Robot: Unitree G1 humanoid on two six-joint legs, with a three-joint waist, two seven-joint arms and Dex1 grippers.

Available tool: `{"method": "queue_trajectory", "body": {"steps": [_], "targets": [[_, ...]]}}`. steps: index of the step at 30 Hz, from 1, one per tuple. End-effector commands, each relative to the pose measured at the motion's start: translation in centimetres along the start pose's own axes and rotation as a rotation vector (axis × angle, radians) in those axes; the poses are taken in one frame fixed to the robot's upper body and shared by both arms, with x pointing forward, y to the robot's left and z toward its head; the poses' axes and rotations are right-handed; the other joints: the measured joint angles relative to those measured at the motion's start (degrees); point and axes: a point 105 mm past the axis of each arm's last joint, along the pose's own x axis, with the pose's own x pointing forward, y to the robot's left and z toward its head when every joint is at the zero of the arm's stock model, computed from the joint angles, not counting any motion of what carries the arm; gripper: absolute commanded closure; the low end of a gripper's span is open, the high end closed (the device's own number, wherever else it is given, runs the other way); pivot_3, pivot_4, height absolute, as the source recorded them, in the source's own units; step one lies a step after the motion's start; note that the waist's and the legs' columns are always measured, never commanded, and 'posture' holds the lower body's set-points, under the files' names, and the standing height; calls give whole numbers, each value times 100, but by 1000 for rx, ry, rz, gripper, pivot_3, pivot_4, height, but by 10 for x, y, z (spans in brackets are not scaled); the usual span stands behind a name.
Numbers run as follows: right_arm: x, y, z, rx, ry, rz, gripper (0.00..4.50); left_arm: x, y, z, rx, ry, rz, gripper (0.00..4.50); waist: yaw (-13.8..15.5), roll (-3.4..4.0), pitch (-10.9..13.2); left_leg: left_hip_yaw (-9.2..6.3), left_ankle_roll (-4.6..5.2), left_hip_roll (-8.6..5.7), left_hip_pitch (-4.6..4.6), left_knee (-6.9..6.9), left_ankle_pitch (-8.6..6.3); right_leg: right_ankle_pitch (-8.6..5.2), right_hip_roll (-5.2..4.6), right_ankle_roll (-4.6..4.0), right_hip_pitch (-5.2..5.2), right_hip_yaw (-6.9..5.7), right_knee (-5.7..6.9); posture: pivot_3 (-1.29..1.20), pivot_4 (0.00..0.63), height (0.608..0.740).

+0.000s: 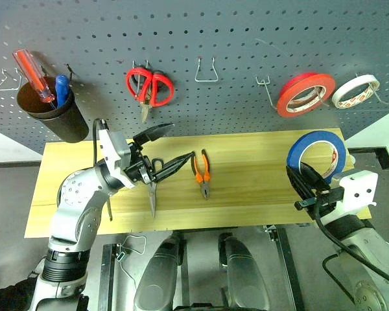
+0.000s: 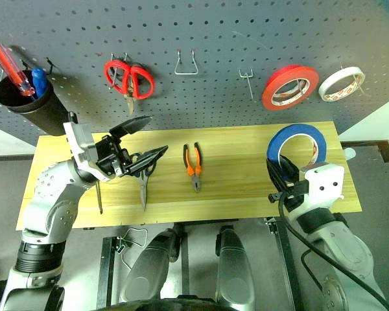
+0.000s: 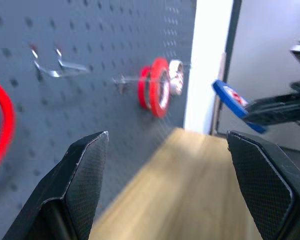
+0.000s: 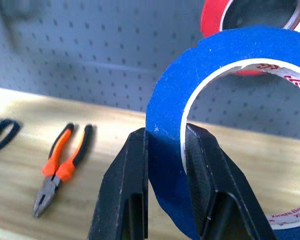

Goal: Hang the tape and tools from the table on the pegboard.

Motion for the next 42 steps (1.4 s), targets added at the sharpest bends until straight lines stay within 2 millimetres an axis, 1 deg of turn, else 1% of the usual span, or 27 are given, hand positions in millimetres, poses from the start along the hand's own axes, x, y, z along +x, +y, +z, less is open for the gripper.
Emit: {"method": "queue_trajectory", "body": {"steps": [1,7,10,13,16,19,25,29,34,37,42], "targets": [[-2,8,35,-37,-152,24,3825,2,4,14,30,-61,17,538,-15,0,0,-1,-1,0,1,2,3,0,0,0,-1,-1,6,29,312,711],[15,21,70,-61,-292,69,3825,4,4,8,27,-45,14,538,-38,-2,-2,0,-10,6,18,3,25,12,6,-18,-1,3,34,29,311,711],[27,27,80,-64,-329,87,3825,4,4,4,21,-34,17,538,-33,-2,-3,-2,2,9,21,-2,34,21,9,-24,-1,2,34,28,312,711],[43,35,85,-34,-369,108,3825,4,2,0,18,-23,13,538,-47,-6,-5,-1,3,8,21,-1,45,33,9,-24,-1,3,34,29,312,711],[61,44,81,-12,-374,117,3825,5,2,-2,19,-17,12,538,-53,-8,-6,-2,-4,8,21,-2,58,42,9,-26,-1,3,34,36,313,711],[71,48,74,6,-370,105,3825,5,1,-2,20,-12,14,538,-53,-8,-7,-4,-12,8,21,-4,64,44,10,-28,-2,1,34,39,315,711],[79,45,58,33,-341,91,3825,1,0,-1,13,-3,20,538,-91,-8,-7,-2,-15,6,20,-4,65,48,9,-25,-2,2,34,43,322,711],[85,42,54,35,-339,84,3825,0,0,-1,13,-1,21,538,-134,-8,-7,-3,-9,7,21,-4,65,54,10,-28,-3,2,36,45,321,711],[103,39,44,37,-333,83,3825,3,0,-1,13,-7,18,538,-150,-8,-7,-2,-6,10,27,-4,66,60,24,-35,-2,4,41,47,319,711],[114,44,43,41,-342,107,3825,3,1,0,14,-9,18,538,-145,-8,-7,-2,-7,12,28,-5,67,60,27,-35,-2,4,42,48,318,711],[126,51,40,51,-350,143,3825,3,1,0,18,-8,22,538,-145,-8,-7,-2,-12,12,28,-5,70,61,27,-35,-3,4,41,53,318,711]]}}
